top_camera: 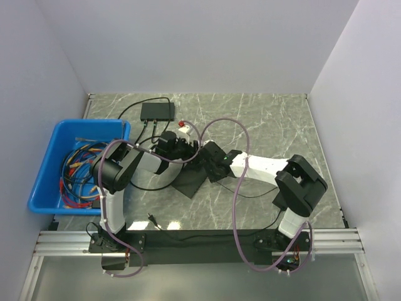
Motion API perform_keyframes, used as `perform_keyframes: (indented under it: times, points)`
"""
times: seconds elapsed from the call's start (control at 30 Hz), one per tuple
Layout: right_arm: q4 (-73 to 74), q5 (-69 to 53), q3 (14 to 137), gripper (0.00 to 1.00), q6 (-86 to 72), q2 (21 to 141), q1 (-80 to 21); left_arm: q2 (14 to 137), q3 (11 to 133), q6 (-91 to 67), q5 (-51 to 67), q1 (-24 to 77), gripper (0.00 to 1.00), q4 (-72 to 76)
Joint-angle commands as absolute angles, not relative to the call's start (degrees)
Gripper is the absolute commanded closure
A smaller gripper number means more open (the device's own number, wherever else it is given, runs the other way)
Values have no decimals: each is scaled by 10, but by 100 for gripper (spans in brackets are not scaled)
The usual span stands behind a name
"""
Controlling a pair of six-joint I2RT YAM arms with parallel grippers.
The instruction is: Insert the plug into the switch port
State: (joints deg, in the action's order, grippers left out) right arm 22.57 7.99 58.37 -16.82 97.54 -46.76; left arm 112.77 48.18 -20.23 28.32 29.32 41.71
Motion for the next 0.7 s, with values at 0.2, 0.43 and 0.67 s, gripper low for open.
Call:
perform_keyframes:
  times: [0.2,0.43,0.67]
  points:
    - [222,120,590,100,-154,960,-507,1149,495,-164,325,293,30,380]
    - [242,175,577,100,-186,945,-504,1097,487,-198,226,292,32,345]
    - [229,189,545,100,-221,867,-469,955,474,-264,12,294,33,211]
